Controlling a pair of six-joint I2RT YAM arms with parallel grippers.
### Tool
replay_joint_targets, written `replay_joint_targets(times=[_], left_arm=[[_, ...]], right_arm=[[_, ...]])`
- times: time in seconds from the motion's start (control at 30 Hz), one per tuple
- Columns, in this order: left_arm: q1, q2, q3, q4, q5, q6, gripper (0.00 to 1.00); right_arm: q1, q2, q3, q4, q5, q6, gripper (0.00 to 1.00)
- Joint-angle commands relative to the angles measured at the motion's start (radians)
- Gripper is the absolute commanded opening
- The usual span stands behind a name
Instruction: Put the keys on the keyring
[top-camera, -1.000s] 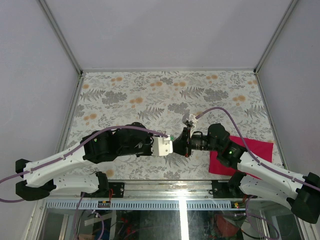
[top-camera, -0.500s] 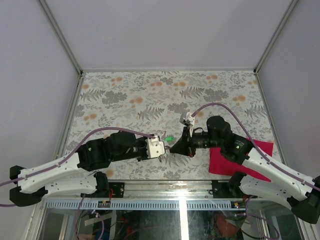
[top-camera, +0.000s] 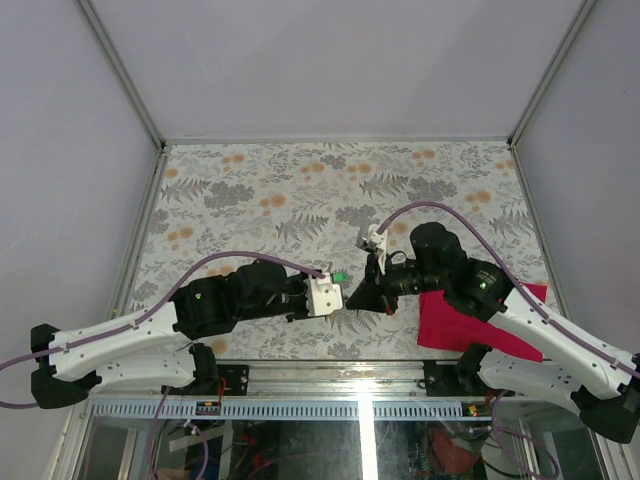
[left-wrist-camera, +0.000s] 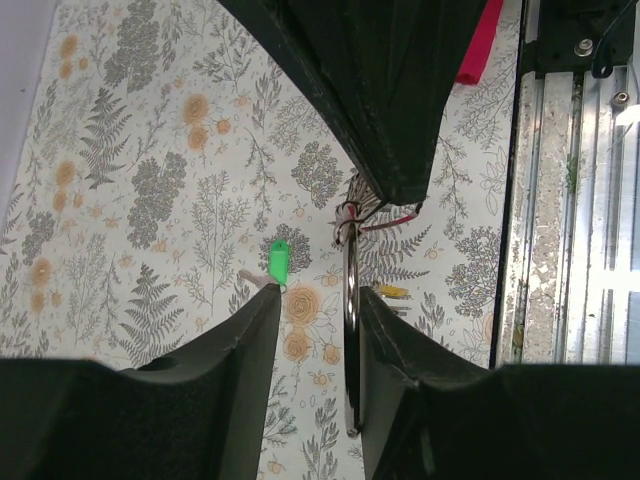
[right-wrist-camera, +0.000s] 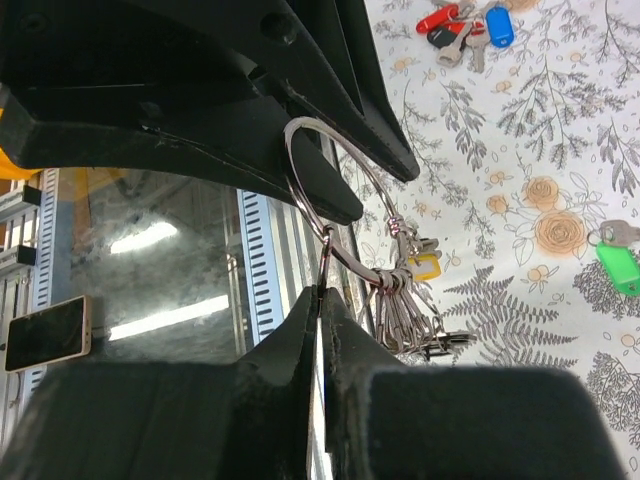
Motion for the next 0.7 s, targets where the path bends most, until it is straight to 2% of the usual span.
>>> replay_joint_targets(times=[0.0,0.5,0.67], left_arm=[[-0.004,0.016,0.026,0.084,0.031,0.034,0.34],[-0.005,0.058,0.052,0.117,0.112,0.033,0.30],[-0.005,0.075,0.055,0.116,0.118,0.034,0.15]], right_arm=[[0.003,0.019,0.062,-0.022,-0.041,-0.033,0.00],[0.004,0.045,0.058,0.002,-0.056,-0.026,0.00],[0.004,0.045,0.057,0.010,-0.056,-0.021,0.00]])
